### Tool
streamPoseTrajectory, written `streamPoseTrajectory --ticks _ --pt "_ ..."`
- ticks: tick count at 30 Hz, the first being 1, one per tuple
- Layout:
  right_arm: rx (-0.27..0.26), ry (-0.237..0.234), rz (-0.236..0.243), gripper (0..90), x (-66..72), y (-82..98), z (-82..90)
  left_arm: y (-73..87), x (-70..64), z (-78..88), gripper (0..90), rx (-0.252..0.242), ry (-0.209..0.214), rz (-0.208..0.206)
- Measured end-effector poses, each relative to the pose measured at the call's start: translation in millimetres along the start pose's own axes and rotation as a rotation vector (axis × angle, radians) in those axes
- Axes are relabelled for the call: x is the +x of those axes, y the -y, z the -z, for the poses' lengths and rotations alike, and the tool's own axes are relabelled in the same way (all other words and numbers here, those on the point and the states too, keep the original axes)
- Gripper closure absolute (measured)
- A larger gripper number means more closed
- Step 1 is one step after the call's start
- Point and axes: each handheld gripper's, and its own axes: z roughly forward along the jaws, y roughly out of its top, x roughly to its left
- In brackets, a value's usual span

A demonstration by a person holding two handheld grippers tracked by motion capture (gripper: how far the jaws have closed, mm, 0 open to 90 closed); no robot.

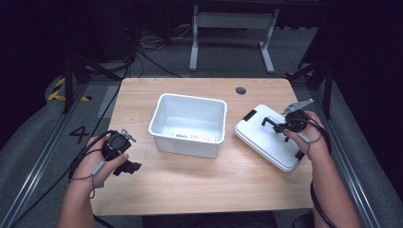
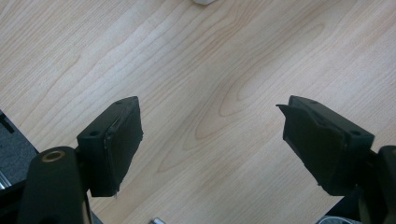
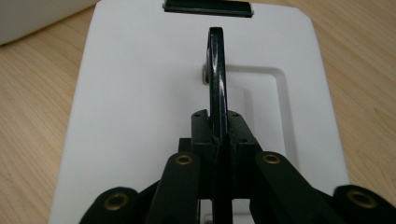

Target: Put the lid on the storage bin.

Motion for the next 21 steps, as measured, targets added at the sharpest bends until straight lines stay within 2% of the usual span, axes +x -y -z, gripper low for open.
streamPoseTrajectory --ticks 7,15,21 --pt "-0.013 -0.002 0.021 84.4 6.2 -16.1 24.0 -2.4 3.4 0.9 20.3 -0.007 0.002 0.001" --pt "-0.042 0.005 0.045 84.5 11.2 -30.4 43.1 -6.3 6.6 1.5 20.1 -0.015 0.005 -0.001" --pt "-0.066 0.009 0.079 84.5 15.7 -46.7 60.2 -9.6 8.7 0.4 20.1 -0.014 0.007 -0.010"
